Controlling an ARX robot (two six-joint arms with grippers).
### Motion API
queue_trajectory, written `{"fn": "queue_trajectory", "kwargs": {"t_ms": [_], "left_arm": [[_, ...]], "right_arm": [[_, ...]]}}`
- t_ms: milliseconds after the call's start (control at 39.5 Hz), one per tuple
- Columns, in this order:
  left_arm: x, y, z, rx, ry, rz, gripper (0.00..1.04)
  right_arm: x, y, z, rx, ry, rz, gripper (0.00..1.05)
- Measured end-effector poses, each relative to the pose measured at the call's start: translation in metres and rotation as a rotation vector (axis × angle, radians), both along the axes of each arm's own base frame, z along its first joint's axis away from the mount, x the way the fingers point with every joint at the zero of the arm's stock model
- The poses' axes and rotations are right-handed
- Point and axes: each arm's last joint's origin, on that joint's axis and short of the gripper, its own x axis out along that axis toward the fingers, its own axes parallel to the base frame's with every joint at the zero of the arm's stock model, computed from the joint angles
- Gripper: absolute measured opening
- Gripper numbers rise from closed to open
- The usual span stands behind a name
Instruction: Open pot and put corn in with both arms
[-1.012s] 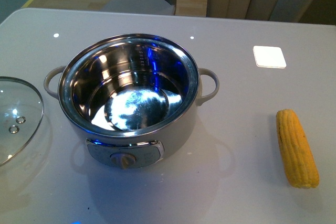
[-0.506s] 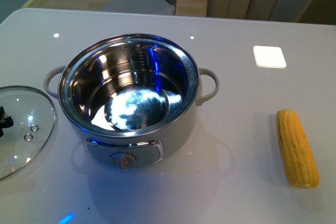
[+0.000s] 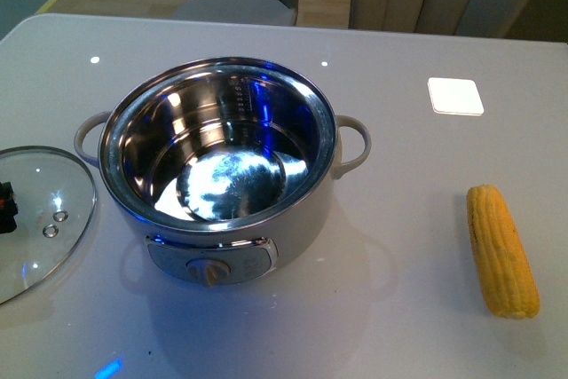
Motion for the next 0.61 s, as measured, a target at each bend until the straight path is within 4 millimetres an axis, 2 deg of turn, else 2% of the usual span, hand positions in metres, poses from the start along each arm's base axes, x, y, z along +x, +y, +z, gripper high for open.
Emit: {"fn": "queue_trajectory", "kwargs": {"t_ms": [76, 126, 177, 228, 379, 607], "left_arm": [[-0.001, 0.001, 0.012, 0.004, -0.01, 0.005, 0.95], [0.0, 0.002, 0.021, 0.008, -0.024, 0.007, 1.0], [0.001, 0.003, 0.033, 0.013, -0.045, 0.01, 0.98], [0.003, 0.004, 0.055, 0.018, -0.084, 0.011, 0.98], [0.0, -0.001, 0.103, 0.018, -0.163, -0.001, 0.98], [-0.028, -0.03, 0.178, -0.028, -0.285, -0.071, 0.98]], "right_arm": [[0.0, 0.0, 0.0, 0.0, 0.0, 0.0, 0.96], [0.0, 0.0, 0.0, 0.0, 0.0, 0.0, 0.96], [0.0, 0.0, 0.0, 0.0, 0.001, 0.0, 0.96], [0.0, 0.0, 0.0, 0.0, 0.0, 0.0, 0.96], [0.0, 0.0, 0.0, 0.0, 0.001, 0.0, 0.96], [0.0, 0.0, 0.0, 0.0, 0.001, 0.0, 0.96]]}}
